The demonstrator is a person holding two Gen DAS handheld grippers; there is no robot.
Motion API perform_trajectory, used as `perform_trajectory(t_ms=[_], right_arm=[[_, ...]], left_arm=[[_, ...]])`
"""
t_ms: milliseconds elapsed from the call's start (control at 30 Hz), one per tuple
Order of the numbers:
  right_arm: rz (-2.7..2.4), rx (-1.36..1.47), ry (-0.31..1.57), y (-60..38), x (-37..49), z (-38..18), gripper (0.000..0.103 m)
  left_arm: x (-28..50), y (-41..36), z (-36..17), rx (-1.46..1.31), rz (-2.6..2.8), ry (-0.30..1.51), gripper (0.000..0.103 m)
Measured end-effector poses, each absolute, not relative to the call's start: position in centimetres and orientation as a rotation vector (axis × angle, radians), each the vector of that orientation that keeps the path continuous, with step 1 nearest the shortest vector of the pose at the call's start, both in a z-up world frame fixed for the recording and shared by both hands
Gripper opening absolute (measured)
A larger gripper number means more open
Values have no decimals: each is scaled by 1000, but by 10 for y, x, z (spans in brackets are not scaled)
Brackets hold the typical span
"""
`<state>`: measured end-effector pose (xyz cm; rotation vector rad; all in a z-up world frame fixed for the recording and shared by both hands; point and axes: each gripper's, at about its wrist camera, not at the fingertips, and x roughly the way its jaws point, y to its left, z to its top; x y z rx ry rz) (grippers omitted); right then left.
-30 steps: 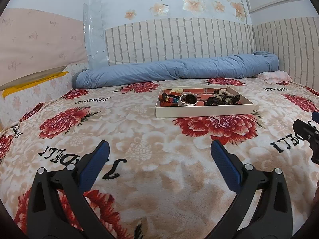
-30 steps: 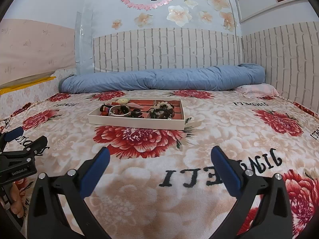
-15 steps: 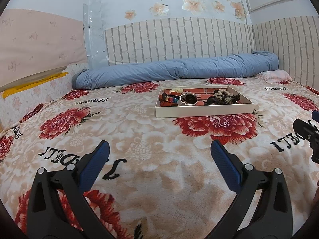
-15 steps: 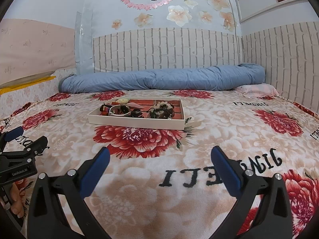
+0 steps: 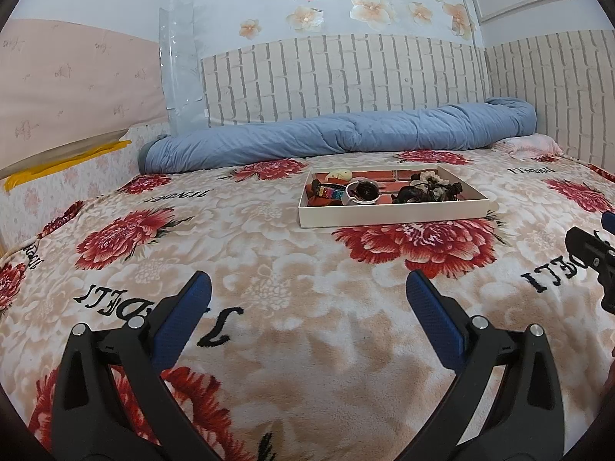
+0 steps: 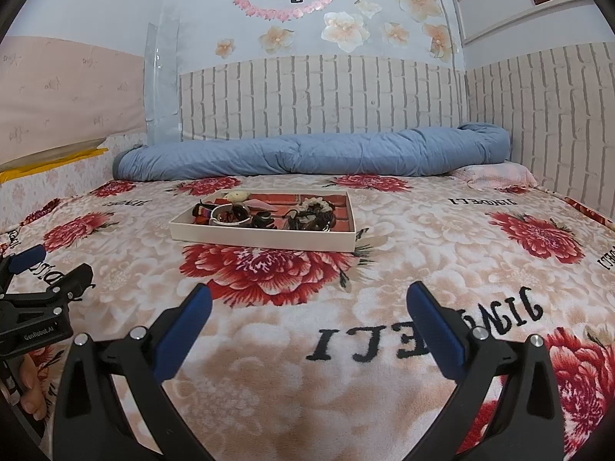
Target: Organize jewelry
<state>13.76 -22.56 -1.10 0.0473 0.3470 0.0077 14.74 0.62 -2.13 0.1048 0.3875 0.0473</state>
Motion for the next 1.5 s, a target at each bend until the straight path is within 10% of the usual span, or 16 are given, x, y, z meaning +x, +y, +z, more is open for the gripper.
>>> perform_trajectory(t_ms=[1500], right_arm=[[3,46,323,-225,137,-10,99]], left_arm=[[145,8,-16,106,44,365,98]])
